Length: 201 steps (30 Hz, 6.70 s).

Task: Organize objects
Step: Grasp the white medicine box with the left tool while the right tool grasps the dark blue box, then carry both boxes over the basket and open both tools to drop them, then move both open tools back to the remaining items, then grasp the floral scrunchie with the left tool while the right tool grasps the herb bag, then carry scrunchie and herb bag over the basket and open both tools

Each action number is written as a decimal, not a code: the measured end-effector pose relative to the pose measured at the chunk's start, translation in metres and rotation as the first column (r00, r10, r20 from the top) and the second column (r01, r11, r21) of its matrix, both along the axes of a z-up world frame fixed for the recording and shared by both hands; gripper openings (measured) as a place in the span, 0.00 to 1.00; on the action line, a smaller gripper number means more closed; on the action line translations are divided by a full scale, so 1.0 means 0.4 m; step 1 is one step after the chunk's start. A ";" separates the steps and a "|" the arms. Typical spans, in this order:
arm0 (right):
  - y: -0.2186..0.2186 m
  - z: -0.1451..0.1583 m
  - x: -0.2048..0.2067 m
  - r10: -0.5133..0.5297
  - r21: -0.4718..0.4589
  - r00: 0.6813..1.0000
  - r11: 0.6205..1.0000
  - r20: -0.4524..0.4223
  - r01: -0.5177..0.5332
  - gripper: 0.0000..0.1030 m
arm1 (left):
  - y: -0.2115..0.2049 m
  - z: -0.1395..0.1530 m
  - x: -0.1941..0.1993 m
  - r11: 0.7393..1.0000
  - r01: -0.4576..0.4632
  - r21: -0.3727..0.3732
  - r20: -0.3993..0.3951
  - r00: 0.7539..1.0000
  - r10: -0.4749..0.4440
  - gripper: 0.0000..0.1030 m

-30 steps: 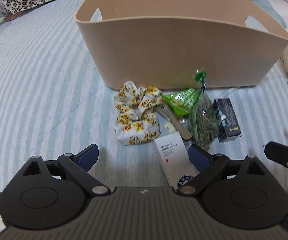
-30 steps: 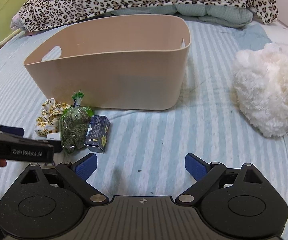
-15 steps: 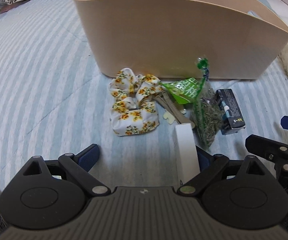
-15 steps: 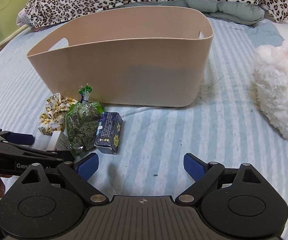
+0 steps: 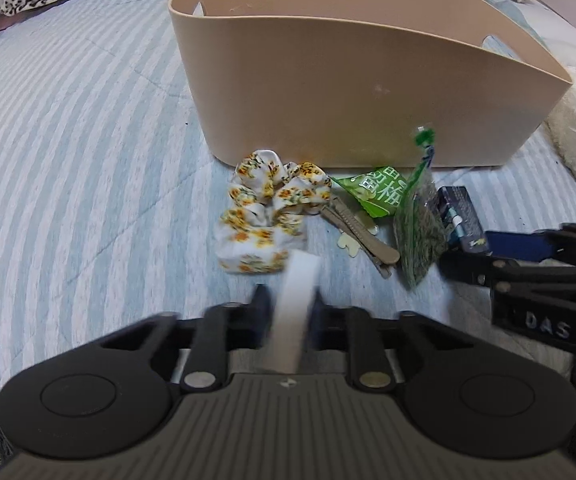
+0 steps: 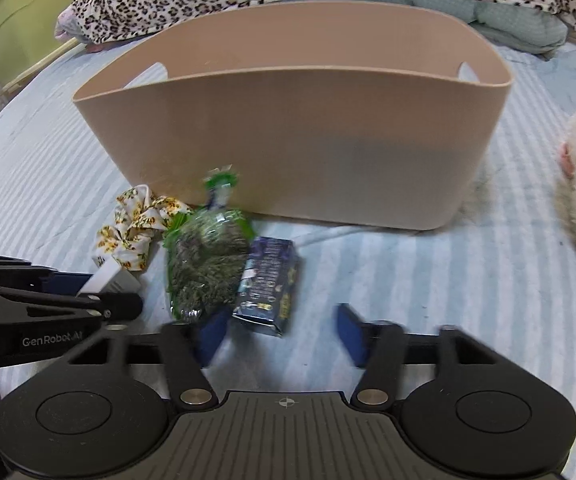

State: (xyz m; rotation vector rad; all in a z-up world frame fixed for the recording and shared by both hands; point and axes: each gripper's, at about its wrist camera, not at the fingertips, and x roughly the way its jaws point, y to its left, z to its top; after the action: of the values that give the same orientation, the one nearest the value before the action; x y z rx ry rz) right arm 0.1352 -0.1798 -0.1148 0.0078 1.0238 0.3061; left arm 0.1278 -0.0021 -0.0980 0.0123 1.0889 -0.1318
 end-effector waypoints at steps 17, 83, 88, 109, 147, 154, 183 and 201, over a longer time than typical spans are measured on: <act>-0.038 0.092 -0.089 -0.020 0.027 0.996 0.999 0.084 0.018 0.19 | 0.065 0.115 -0.079 0.999 -0.040 -0.029 0.068 0.997 0.042 0.15; -0.015 0.246 0.008 -0.065 0.004 0.965 0.998 0.254 0.066 0.86 | -0.007 0.260 0.101 0.987 0.015 0.159 0.273 0.960 -0.059 0.95; -0.001 0.193 -0.007 -0.056 0.012 0.981 0.998 0.187 0.055 0.87 | 0.014 0.212 0.080 0.987 0.024 0.159 0.223 0.973 -0.060 0.95; 0.054 0.004 0.035 0.004 0.054 1.000 0.999 -0.012 -0.003 0.87 | 0.057 0.006 0.107 0.992 0.058 0.113 0.084 0.994 -0.067 0.92; -0.061 0.211 -0.064 -0.041 0.106 0.981 0.994 0.191 0.021 0.34 | 0.059 0.221 -0.016 0.997 0.070 0.023 0.237 0.969 -0.074 0.08; -0.091 0.308 -0.022 -0.072 0.121 0.950 0.992 0.304 0.037 0.34 | 0.031 0.307 0.015 0.997 0.070 0.012 0.329 0.942 -0.070 0.08; -0.099 0.210 0.197 -0.075 -0.074 0.958 0.992 0.277 0.099 0.46 | -0.071 0.161 0.282 0.990 0.029 0.139 0.211 0.976 -0.058 0.25; -0.137 0.245 0.025 -0.114 -0.007 0.947 0.992 0.301 0.122 0.78 | -0.051 0.260 0.077 0.987 0.060 0.152 0.294 0.950 -0.103 0.89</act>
State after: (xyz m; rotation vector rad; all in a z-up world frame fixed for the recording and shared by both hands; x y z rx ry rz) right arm 0.1454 -0.2348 -0.0169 -0.0007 0.7210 0.1772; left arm 0.1585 -0.0224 0.0058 0.1998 0.7905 -0.1225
